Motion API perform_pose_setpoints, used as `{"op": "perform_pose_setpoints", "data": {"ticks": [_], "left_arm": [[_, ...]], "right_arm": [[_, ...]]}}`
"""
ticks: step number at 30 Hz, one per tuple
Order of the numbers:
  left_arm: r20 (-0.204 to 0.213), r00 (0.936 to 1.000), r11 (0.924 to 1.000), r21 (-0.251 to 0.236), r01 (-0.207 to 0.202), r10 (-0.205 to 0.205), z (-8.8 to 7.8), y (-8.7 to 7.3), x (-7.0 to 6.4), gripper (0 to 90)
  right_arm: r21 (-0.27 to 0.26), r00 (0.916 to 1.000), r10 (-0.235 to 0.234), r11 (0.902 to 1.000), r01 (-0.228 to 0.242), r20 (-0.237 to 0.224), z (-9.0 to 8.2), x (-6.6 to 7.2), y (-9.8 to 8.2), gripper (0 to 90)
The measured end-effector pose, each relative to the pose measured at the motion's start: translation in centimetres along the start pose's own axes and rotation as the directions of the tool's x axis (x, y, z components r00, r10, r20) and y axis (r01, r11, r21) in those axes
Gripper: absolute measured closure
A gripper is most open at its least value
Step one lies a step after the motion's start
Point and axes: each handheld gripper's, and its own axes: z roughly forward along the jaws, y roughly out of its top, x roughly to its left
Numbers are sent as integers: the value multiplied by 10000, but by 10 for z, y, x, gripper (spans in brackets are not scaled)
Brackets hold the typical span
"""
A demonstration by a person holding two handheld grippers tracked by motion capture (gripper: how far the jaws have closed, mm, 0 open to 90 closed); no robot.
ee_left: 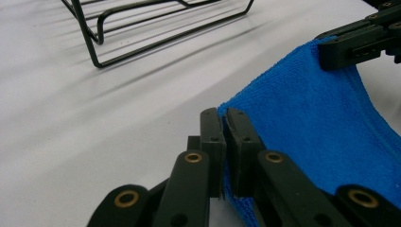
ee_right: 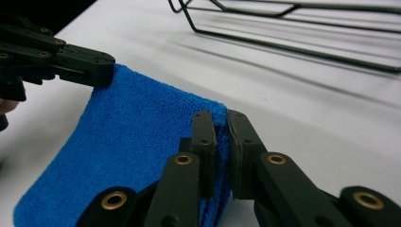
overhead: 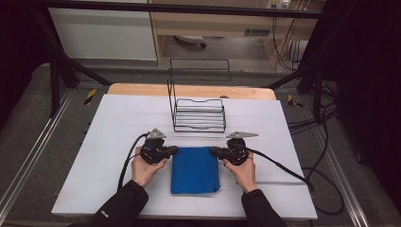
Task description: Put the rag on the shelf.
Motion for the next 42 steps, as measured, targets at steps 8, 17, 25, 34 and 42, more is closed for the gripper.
{"op": "perform_pose_setpoints", "data": {"ticks": [8,17,25,34,42], "left_arm": [[-46,9998,9991,-361,-206,204,-13,4,-6,863],[-87,9990,9959,-795,-440,434,-26,11,-14,863],[-73,9985,9908,-1237,-541,536,-36,17,-21,863],[-147,9971,9843,-1589,-765,751,-46,22,-27,863],[-270,9947,9734,-2045,-1028,994,-58,28,-35,863]], "right_arm": [[-434,9997,-204,9989,199,-111,-10,7,6,832],[-911,9989,-453,9949,438,-146,-21,13,12,832],[-1361,9982,-577,9892,548,-169,-30,15,16,833],[-1804,9957,-919,9796,886,-95,-41,21,23,832],[-2279,9915,-1300,9652,1284,79,-53,30,29,832]]}}
